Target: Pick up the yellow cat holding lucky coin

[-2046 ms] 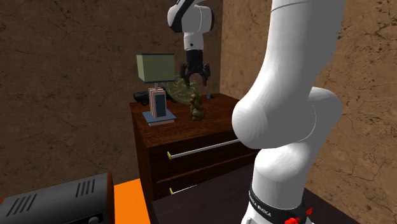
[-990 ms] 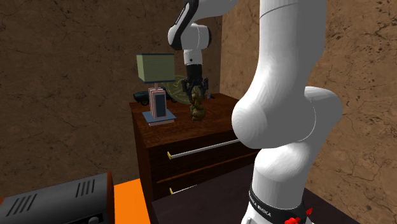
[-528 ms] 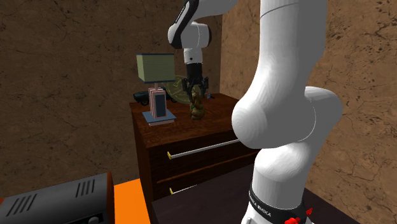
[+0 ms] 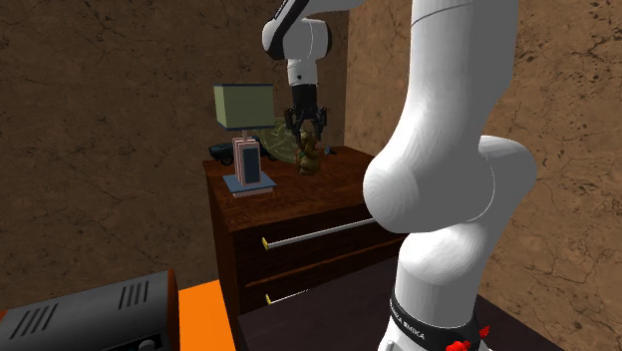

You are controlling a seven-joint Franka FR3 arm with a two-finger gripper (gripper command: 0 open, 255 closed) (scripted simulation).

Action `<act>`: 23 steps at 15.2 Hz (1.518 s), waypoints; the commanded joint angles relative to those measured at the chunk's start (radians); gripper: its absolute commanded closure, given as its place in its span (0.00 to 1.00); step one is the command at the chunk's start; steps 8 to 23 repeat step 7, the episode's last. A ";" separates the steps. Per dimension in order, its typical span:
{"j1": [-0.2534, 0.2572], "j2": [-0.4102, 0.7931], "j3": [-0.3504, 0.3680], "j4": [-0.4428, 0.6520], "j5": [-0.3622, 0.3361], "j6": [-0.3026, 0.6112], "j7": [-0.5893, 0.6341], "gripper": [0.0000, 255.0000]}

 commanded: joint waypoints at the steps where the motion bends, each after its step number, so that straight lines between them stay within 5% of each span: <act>1: 0.000 -0.003 0.000 0.023 0.000 -0.025 0.000 1.00; 23: 0.000 -0.011 0.000 0.068 -0.001 -0.079 -0.001 1.00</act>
